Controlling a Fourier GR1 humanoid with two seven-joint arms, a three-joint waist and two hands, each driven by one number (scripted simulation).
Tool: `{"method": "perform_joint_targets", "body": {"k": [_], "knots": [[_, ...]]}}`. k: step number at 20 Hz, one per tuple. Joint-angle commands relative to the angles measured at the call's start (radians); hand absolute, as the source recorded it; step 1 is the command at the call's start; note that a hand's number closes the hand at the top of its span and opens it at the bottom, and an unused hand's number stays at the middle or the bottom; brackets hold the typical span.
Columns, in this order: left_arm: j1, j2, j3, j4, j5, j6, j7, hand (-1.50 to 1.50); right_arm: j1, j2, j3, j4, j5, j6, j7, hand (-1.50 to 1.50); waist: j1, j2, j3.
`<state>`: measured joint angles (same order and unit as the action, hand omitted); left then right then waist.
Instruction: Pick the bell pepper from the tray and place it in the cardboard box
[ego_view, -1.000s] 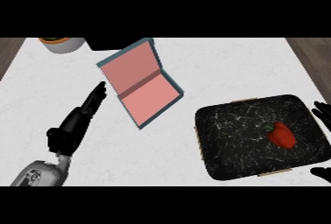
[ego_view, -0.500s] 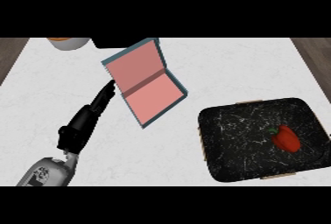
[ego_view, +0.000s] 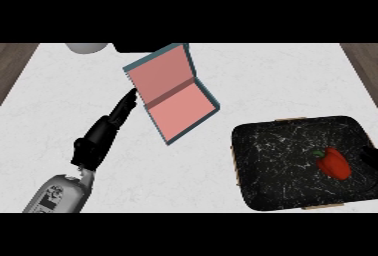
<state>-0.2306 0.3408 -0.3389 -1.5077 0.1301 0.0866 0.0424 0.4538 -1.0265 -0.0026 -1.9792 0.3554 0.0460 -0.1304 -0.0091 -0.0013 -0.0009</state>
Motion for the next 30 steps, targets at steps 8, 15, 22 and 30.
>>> {"method": "perform_joint_targets", "body": {"k": [8,15,22,30], "knots": [[0.001,-0.047,0.041,-0.049,-0.051,-0.052,0.076,0.00,-0.216,0.177,0.073,0.187,0.164,0.130,0.065,-1.50,0.011,0.001,0.001],[0.028,-0.080,0.085,-0.038,-0.092,-0.092,0.027,0.00,-0.324,0.288,0.069,0.281,0.261,0.166,0.036,-1.50,0.012,0.001,0.001],[0.042,-0.099,0.137,-0.079,-0.099,-0.157,0.087,0.00,-0.283,0.326,-0.009,0.345,0.349,0.147,-0.101,-1.50,0.007,0.000,0.001],[0.023,-0.202,0.106,-0.043,-0.210,-0.106,0.060,0.00,-0.336,0.420,0.036,0.446,0.482,0.162,-0.096,-1.50,0.008,0.001,0.001]]}}
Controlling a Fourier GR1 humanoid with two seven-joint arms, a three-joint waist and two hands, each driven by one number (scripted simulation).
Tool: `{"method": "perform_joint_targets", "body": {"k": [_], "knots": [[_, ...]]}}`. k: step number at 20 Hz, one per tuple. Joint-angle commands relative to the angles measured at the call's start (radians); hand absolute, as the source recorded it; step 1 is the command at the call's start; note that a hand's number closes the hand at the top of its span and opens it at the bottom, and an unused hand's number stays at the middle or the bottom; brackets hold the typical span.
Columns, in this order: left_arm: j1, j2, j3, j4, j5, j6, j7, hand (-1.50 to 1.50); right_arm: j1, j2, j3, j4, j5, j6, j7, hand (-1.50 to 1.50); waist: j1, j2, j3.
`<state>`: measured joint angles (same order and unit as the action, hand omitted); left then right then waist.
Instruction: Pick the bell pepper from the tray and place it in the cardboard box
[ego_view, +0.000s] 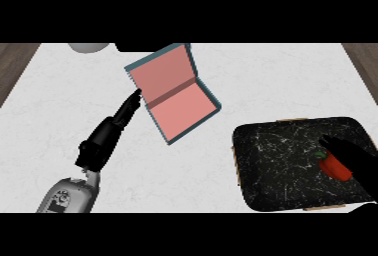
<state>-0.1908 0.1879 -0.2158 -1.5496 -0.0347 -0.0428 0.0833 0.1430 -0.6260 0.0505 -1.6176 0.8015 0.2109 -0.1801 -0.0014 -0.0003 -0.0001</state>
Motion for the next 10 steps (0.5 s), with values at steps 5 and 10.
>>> {"method": "perform_joint_targets", "body": {"k": [5,10], "knots": [[-0.083,-0.033,0.046,0.049,-0.029,-0.036,0.052,0.00,-0.062,0.060,0.002,0.149,0.111,0.008,-0.043,-1.50,-0.001,0.001,0.000],[0.003,-0.057,0.055,-0.014,-0.057,-0.038,0.015,0.00,-0.069,0.097,-0.021,0.150,0.161,0.019,-0.053,-1.50,0.001,0.000,0.000]]}}
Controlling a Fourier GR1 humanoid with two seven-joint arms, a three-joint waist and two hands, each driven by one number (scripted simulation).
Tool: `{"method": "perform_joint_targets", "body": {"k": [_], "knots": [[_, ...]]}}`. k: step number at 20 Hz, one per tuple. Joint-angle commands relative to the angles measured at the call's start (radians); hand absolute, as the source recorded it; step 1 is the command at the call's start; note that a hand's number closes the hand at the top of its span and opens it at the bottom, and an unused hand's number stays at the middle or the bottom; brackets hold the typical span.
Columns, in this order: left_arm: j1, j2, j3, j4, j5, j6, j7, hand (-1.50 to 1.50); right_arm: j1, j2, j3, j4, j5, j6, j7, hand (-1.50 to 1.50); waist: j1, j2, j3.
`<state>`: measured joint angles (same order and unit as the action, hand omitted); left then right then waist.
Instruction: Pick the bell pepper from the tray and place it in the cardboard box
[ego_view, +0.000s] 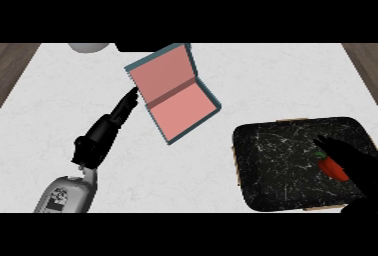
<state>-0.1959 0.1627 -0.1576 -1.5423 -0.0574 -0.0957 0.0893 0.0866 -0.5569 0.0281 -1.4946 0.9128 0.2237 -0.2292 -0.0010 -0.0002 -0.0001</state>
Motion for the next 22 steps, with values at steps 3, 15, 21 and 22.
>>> {"method": "perform_joint_targets", "body": {"k": [3,15,21,22], "knots": [[0.013,-0.009,0.022,0.011,-0.023,-0.043,-0.035,0.00,-0.094,0.034,-0.023,0.137,0.075,-0.019,-0.054,-1.50,0.003,0.001,0.000],[0.002,-0.035,0.068,0.026,-0.050,-0.062,-0.051,0.00,-0.135,0.117,-0.011,0.242,0.214,-0.099,-0.048,1.50,0.002,0.001,0.000],[0.018,-0.072,0.027,0.006,-0.078,-0.034,-0.017,0.00,-0.084,0.198,0.146,0.092,0.280,-0.119,-0.089,1.50,0.010,-0.002,0.000],[0.011,-0.053,0.037,-0.008,-0.054,-0.065,0.006,0.00,-0.103,0.221,0.207,0.043,0.287,-0.084,-0.104,1.50,0.024,-0.005,-0.001]]}}
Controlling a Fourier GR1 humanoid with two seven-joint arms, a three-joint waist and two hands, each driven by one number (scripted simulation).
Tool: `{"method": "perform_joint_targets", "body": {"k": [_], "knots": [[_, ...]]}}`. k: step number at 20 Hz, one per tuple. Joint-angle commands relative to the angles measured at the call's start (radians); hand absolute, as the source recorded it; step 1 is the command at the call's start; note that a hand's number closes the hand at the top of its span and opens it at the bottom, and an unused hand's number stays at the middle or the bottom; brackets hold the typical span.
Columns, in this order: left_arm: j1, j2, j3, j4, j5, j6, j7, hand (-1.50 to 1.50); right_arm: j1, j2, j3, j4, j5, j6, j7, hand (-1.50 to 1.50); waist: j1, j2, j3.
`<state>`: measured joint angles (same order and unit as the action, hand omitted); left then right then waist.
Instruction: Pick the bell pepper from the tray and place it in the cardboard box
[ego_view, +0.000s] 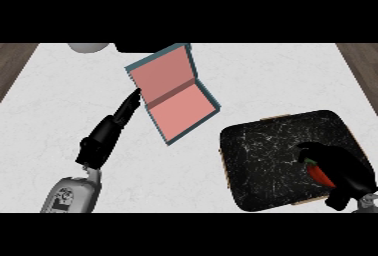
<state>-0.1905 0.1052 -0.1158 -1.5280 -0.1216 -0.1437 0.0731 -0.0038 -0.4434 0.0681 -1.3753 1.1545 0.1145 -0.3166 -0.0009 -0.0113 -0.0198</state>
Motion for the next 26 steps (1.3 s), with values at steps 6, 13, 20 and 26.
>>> {"method": "perform_joint_targets", "body": {"k": [6,13,20,26], "knots": [[-0.024,-0.002,-0.019,0.010,-0.011,-0.014,-0.001,0.00,-0.149,0.328,0.449,-0.138,0.166,0.107,0.038,1.50,0.047,0.011,0.018],[0.020,-0.001,0.010,-0.015,0.008,-0.014,-0.010,0.00,-0.167,0.440,0.575,-0.252,0.215,0.037,0.204,1.50,0.004,0.008,0.020],[-0.018,-0.024,0.003,-0.051,-0.005,0.001,0.063,0.00,-0.125,0.413,0.552,-0.615,0.117,0.257,0.200,1.50,-0.005,0.007,0.020],[0.061,0.009,0.015,-0.062,0.009,-0.037,-0.011,0.00,-0.127,0.442,0.472,-0.926,-0.081,0.466,0.264,1.50,0.000,0.007,0.019]]}}
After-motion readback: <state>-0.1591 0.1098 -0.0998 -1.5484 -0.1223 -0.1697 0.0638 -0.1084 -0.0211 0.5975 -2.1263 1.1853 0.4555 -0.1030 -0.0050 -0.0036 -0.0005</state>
